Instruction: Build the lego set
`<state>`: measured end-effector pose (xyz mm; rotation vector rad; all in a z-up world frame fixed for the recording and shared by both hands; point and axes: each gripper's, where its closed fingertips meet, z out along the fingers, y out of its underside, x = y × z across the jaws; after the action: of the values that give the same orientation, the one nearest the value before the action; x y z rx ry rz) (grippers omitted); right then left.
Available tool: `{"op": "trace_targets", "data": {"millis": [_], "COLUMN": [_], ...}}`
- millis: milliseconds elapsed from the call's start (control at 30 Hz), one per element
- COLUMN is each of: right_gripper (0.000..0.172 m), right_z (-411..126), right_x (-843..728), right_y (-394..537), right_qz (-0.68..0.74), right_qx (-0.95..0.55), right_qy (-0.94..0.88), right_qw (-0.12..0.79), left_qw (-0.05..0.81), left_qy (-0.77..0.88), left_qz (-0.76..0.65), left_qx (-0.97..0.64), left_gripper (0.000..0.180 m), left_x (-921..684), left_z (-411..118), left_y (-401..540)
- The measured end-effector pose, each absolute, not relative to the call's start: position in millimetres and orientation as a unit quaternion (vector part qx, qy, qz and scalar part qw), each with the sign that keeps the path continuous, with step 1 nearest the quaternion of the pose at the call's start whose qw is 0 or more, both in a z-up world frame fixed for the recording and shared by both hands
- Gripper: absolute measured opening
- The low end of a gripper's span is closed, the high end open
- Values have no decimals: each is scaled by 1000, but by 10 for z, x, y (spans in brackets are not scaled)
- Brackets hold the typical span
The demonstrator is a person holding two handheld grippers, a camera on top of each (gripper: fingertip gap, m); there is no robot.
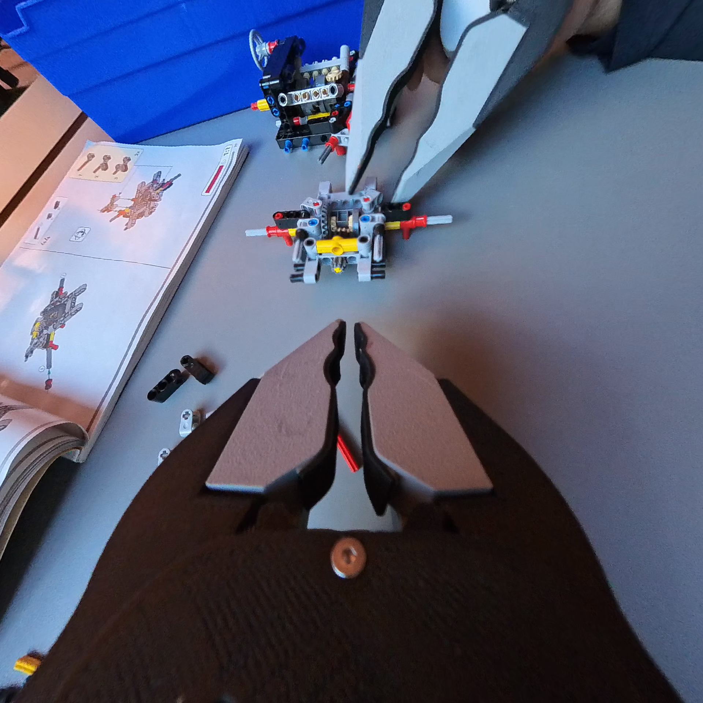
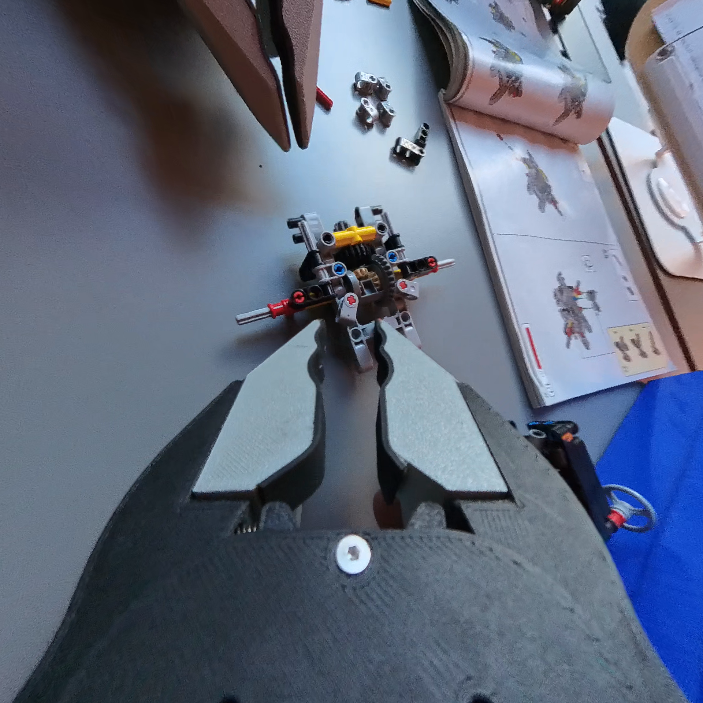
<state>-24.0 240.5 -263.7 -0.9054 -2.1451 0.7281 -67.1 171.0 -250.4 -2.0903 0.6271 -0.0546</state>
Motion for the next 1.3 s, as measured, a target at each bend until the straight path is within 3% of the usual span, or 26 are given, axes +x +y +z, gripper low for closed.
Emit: {"op": "trace_targets", "data": {"millis": [500, 700, 933, 1300], "right_gripper": [9, 9, 8, 7], "right_z": [-2612, -2396, -1613, -1299], "right_x": [-310, -348, -191, -55], "right_y": [2510, 2494, 2561, 2648], "right_qz": [161, 284, 647, 763], "right_qx": [-302, -376, -425, -390], "right_qy": [-832, -785, -587, -492], "right_qw": [436, 403, 237, 157], "left_qw": [461, 464, 464, 462], "left_qy": [254, 249, 246, 247], "left_qz": [-17, -16, -16, -13], "left_qx": [-850, -850, -851, -851], "left_gripper": [0, 0, 0, 0], "left_x": [-682, -706, -718, -721], "left_z": [-2506, -2495, -2497, -2504], "left_y": [1712, 1719, 1722, 1722]}}
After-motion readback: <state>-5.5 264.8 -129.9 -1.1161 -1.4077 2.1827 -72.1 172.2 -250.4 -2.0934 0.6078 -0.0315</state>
